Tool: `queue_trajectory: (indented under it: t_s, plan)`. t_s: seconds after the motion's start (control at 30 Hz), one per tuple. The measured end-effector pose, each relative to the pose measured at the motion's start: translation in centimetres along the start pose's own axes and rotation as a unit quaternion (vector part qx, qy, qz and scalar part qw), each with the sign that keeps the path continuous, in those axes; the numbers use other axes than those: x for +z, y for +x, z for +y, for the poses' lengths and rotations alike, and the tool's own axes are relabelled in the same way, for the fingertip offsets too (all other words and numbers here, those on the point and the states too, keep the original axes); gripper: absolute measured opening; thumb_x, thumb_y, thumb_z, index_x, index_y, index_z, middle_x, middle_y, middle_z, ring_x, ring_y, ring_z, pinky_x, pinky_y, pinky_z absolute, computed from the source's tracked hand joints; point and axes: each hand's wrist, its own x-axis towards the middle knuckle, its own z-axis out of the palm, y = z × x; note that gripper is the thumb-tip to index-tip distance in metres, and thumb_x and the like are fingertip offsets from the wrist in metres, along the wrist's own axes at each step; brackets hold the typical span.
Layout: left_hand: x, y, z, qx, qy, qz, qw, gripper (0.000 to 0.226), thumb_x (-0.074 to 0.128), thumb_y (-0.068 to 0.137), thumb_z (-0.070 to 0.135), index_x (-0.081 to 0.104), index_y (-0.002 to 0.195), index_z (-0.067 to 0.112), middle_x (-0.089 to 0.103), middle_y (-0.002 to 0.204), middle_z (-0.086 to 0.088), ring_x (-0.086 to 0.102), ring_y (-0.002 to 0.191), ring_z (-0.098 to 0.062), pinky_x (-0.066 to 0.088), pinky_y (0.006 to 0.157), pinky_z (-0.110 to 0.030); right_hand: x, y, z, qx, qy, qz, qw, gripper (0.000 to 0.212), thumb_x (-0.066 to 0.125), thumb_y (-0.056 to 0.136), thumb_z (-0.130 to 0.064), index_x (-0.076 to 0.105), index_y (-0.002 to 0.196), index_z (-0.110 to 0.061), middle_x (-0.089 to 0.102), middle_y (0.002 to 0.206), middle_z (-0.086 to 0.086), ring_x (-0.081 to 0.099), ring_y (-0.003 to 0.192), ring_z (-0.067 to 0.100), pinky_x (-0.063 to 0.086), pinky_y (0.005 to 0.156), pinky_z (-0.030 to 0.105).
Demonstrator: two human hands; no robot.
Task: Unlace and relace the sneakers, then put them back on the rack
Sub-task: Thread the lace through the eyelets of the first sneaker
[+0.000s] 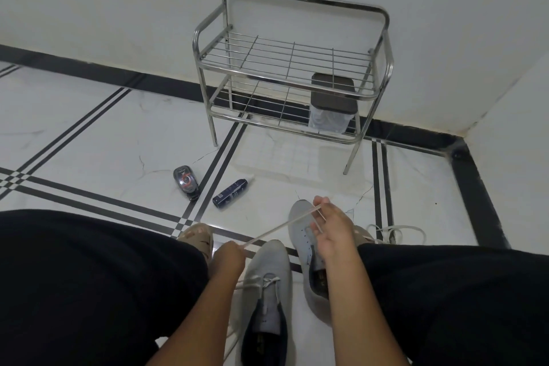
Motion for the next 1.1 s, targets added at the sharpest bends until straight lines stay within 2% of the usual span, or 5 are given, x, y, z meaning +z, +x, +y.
queue_trajectory:
  t_s: [0.23,0.4,0.53,0.83,1.1]
  plan:
    - [1.1,-1.1,-3.1,-0.171,-0.065,0.073,0.980,0.032,0.048,0.095,0.009,0.057,0.123,-0.003,0.057,0.125,-0.021,0.056,0.113,-0.038,0.046,0.090,-0.040,-0.3,-0.9,-1.4,-0.112,-0.089,0.027,0.989,0.008,0.063,0.092,-0.019,0.071,0.091,-0.017,0.063,0.086,-0.005,0.055,0.078,0.008,0.047,0.080,0.028]
    - [0.1,-1.0,0.7,0.108,-0.094,0.170,0.975,0.030,0.043,0.097,0.011,0.055,0.124,0.015,0.060,0.119,-0.010,0.059,0.103,-0.027,0.045,0.079,-0.029,0.6,-1.4,-0.8,-0.169,-0.235,-0.034,0.957,0.010,0.068,0.088,-0.022,0.068,0.079,-0.018,0.063,0.079,-0.003,0.055,0.076,0.011,0.050,0.081,0.032]
    - [-1.0,-2.5,5.8,0.293,-0.218,-0.023,0.931,0.025,0.045,0.100,0.019,0.058,0.121,0.019,0.067,0.109,0.002,0.059,0.107,-0.012,0.041,0.088,-0.021,1.5,-1.6,-0.1,-0.206,-0.303,-0.061,0.929,0.006,0.071,0.083,-0.012,0.066,0.083,-0.015,0.069,0.082,-0.004,0.065,0.084,0.013,0.050,0.079,0.029]
    - [-0.9,-3.0,7.0,0.344,-0.220,-0.027,0.913,0.010,0.062,0.091,0.025,0.062,0.082,0.030,0.058,0.092,0.007,0.053,0.098,-0.011,0.040,0.083,-0.022,1.0,-1.4,-0.4,-0.192,-0.307,-0.081,0.929,0.015,0.070,0.086,-0.021,0.068,0.076,-0.010,0.070,0.080,0.009,0.063,0.079,0.018,0.049,0.077,0.033]
    - [-2.7,-1.4,5.7,0.257,-0.050,0.000,0.965,0.004,0.065,0.087,0.032,0.062,0.085,0.031,0.068,0.088,0.009,0.067,0.082,-0.015,0.054,0.078,-0.034,0.9,-1.1,-0.6,-0.212,-0.316,-0.038,0.924,0.008,0.070,0.085,-0.021,0.068,0.079,-0.025,0.070,0.084,-0.003,0.065,0.086,0.015,0.052,0.082,0.036]
